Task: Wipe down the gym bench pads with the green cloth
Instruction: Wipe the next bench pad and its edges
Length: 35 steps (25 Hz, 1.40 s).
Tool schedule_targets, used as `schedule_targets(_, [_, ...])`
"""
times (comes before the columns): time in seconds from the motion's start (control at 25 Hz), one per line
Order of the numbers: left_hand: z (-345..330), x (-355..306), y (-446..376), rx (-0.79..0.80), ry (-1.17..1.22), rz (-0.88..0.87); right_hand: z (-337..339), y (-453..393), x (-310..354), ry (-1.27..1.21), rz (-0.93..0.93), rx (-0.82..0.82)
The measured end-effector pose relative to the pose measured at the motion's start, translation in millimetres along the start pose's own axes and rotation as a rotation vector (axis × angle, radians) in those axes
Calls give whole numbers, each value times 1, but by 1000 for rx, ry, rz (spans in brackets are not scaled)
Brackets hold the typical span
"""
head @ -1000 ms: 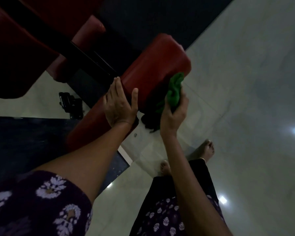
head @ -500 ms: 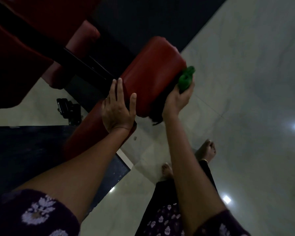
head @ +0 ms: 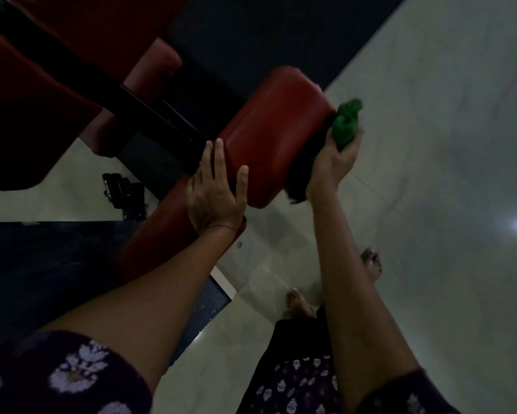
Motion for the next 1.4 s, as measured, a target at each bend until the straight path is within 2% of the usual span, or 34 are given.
schedule_targets(0.08, [0,1,0,6,0,5,-7,-3,24,218,186,78])
schedule_targets(0.16, [1,0,-1,11,2,9,-13,43,30,382,409,194])
schedule_targets(0.24, [2,-1,-1,-2,-5,6,-12,103,17,469,590,340])
schedule_targets(0.32, [2,0,0,7,3,7,-9,120,6,458,668,405])
schedule_targets(0.44, [2,-1,1,27,41,10,-11,54,27,352,529,229])
schedule_targets(0.56, [1,-1,1,33,42,21,-17,0,50,449,418,120])
schedule_targets(0.64, [-1,2,0,52,51,22,-22,20,51,544,467,193])
schedule_targets(0.72, [-1,2,-1,61,32,10,-22,66,43,665,652,365])
schedule_targets(0.8, [-1,2,-1,65,24,10,-19,78,39,717,734,463])
schedule_targets(0.92, [-2,2,-1,57,30,6,-34,29,69,733,582,425])
schedule_targets(1.0, [-2,2,0,34,27,-7,-58,2,94,922,575,454])
schedule_targets(1.12, [-1,3,1,-12,40,2,-102,-26,117,1148,616,668])
schedule_targets(1.24, [-1,4,1,7,29,12,-138,-41,119,1325,600,887])
schedule_targets(1.32, [2,4,0,23,10,42,-161,-21,114,1469,779,1029])
schedule_targets(1.4, [4,6,1,38,7,121,-170,14,109,1477,1062,1301])
Point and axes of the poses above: each hand's wrist, its own y-axis away from the middle knuckle, its own z-axis out of the back of the hand, x = y × z, the point moved 6 cm from there along -y, towards the middle knuckle, and after that the axes turned 9 degrees about z, right-handed, at the moved point
